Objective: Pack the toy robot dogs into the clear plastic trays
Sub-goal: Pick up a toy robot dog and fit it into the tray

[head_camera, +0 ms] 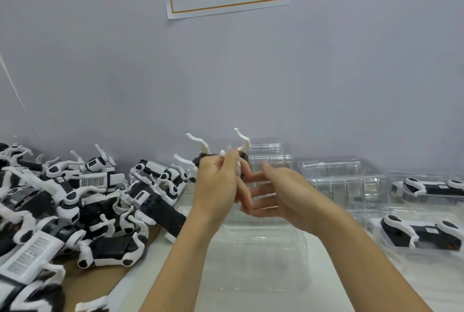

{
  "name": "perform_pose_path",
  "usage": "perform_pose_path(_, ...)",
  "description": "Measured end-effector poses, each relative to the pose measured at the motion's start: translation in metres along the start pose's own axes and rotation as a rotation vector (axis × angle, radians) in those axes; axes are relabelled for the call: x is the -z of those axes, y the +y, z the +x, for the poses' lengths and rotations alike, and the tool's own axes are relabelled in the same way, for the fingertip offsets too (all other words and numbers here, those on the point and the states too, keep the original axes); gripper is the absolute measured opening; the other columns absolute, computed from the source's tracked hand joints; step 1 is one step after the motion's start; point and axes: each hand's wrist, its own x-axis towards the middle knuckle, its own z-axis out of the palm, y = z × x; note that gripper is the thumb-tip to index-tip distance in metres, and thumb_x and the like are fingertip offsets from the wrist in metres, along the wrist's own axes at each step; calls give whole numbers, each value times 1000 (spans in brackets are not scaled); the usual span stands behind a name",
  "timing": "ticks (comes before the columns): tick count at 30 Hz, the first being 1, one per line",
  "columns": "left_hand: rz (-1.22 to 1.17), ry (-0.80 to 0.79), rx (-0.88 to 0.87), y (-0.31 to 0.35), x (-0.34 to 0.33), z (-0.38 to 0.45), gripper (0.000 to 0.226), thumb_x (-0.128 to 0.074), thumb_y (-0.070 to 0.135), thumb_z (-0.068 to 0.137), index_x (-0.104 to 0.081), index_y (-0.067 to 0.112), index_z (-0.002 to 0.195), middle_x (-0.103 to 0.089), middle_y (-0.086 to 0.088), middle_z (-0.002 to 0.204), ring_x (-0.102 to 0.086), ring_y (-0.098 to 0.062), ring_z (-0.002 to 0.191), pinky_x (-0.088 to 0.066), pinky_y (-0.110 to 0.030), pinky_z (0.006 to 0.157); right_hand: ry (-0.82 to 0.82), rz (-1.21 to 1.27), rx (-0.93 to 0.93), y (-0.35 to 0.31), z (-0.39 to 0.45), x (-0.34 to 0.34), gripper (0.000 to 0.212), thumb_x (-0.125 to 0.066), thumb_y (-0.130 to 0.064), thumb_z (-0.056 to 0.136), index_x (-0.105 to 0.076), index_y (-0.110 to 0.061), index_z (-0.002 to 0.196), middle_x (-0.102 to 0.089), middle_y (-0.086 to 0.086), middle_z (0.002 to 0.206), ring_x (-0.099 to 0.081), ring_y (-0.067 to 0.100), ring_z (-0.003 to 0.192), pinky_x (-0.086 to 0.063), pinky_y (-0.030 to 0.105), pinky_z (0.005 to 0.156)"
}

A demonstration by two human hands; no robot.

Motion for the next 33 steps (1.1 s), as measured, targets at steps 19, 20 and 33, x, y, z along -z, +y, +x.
perform_pose_path(19,37,-422,225,-17,9,-2,55,-34,62,87,-72,24,76,-78,-10,97,-72,-27,91,-44,-40,86,48,480,157,-4,-3,20,43,-58,-26,98,-58,10,122,-67,17,92,-68,27,80,-60,33,68)
perform_pose_path(20,-3,-412,268,-18,10,-2,55,-34,64,86,-72,25,78,-77,-8,102,-71,-26,93,-45,-40,86,61,480,175,-4,-3,19,41,-58,-24,98,-57,10,121,-68,15,86,-68,28,80,-60,35,69)
perform_pose_path(33,-131,59,206,-25,10,7,69,-68,66,67,-54,30,125,-65,8,125,-66,-4,106,-52,-30,81,340,-207,424,4,0,16,41,-82,-15,78,-70,-38,111,-73,-12,99,-68,7,91,-52,26,76)
